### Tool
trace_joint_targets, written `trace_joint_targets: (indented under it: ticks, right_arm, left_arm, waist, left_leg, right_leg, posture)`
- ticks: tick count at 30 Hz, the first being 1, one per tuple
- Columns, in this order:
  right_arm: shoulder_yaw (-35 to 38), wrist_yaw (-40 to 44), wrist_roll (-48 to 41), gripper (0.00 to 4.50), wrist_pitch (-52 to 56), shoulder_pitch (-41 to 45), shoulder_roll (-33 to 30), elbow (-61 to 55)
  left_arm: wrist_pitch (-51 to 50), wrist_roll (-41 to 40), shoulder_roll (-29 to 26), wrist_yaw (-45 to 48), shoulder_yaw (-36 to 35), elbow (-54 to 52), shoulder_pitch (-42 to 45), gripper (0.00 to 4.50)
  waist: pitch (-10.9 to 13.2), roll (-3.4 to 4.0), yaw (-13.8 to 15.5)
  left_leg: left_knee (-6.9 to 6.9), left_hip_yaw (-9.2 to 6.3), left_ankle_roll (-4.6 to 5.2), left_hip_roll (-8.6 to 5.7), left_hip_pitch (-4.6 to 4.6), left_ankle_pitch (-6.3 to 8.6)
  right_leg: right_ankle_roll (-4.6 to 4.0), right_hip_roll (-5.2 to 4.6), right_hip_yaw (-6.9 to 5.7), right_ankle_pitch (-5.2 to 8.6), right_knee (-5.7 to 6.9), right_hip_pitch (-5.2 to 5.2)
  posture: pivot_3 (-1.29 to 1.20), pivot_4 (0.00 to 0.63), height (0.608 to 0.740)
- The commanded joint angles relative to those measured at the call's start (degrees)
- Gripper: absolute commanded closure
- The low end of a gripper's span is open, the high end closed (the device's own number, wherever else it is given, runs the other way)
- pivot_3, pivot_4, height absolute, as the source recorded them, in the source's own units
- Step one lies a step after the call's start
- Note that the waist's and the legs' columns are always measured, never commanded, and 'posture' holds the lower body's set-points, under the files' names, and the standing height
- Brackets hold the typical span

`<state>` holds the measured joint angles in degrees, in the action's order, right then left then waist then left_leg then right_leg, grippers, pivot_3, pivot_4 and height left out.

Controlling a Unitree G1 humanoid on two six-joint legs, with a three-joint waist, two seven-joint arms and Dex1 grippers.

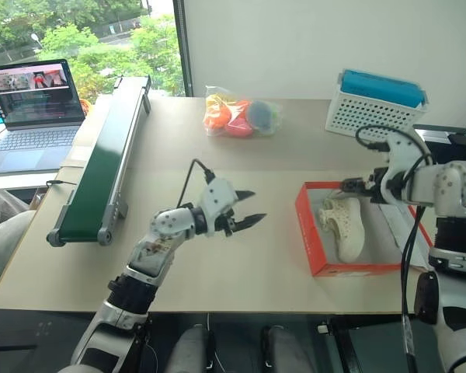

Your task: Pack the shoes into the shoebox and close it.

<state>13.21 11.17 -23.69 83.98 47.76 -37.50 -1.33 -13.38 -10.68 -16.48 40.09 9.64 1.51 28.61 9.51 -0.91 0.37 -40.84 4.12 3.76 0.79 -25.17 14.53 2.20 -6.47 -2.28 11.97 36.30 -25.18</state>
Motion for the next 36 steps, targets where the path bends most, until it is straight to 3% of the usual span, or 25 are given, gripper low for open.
trace_joint_targets:
  ticks: [1, 6, 11, 18, 24, 36]
  right_arm:
    - [2.2, 2.6, -3.7, 0.18, -6.7, -3.1, 4.4, -15.1]
    - [0.1, 6.4, -4.9, 0.18, -16.9, -14.6, 8.5, -25.5]
    - [-1.5, 8.6, -3.1, 0.09, -26.0, -21.9, 9.7, -25.3]
    - [-10.1, 14.7, 2.1, 0.09, -39.3, -28.3, 7.8, -24.9]
    - [-17.2, 15.4, 5.8, 0.09, -43.6, -29.3, 8.6, -26.0]
    - [-19.3, 10.6, 9.4, 0.09, -43.4, -29.7, 13.7, -25.1]
  left_arm:
    - [1.0, 2.8, 1.2, -11.0, -6.3, 3.3, 3.9, 0.03]
    - [2.5, 7.5, -0.4, -25.3, -13.5, 10.4, 7.7, 0.03]
    - [1.6, 8.7, -5.9, -32.3, -20.1, 20.6, 9.6, 0.01]
    - [1.9, 9.1, -12.8, -35.1, -23.6, 32.3, 10.9, 0.01]
    - [-3.1, 6.8, -13.0, -38.1, -26.5, 36.6, 13.0, 0.01]
    - [-6.0, 7.5, -12.4, -36.3, -23.2, 34.3, 12.3, 0.01]
  waist:
    - [0.0, -0.01, 0.0]
    - [0.0, -0.05, 0.3]
    - [0.0, -0.07, 0.3]
    - [0.0, -0.08, 0.0]
    - [-0.1, -0.26, 0.2]
    - [-0.1, -0.34, 0.1]
  left_leg:
    - [-0.01, -0.01, 0.00, 0.00, 0.00, 0.00]
    - [-0.01, -0.10, 0.00, -0.04, 0.00, 0.00]
    - [-0.08, -0.07, -0.01, -0.06, 0.01, -0.01]
    - [-0.04, -0.05, -0.11, -0.06, 0.02, -0.07]
    - [-0.10, -0.08, -0.17, -0.06, 0.02, -0.10]
    - [-0.10, -0.05, -0.48, -0.06, 0.02, -0.28]
  right_leg:
    - [0.00, 0.00, 0.00, 0.00, 0.00, 0.00]
    - [0.02, 0.00, -0.10, -0.01, -0.05, 0.07]
    - [0.06, -0.02, -0.08, -0.04, 0.00, 0.08]
    - [0.05, 0.02, -0.10, -0.05, -0.01, 0.03]
    - [0.05, 0.00, -0.15, -0.05, 0.02, 0.06]
    - [0.04, -0.01, -0.14, -0.05, 0.44, 0.03]
  posture:
    - [0.00, 0.150, 0.705]
    - [0.00, 0.150, 0.705]
    - [0.00, 0.150, 0.705]
    - [0.00, 0.150, 0.705]
    - [0.00, 0.150, 0.705]
    - [0.00, 0.150, 0.705]
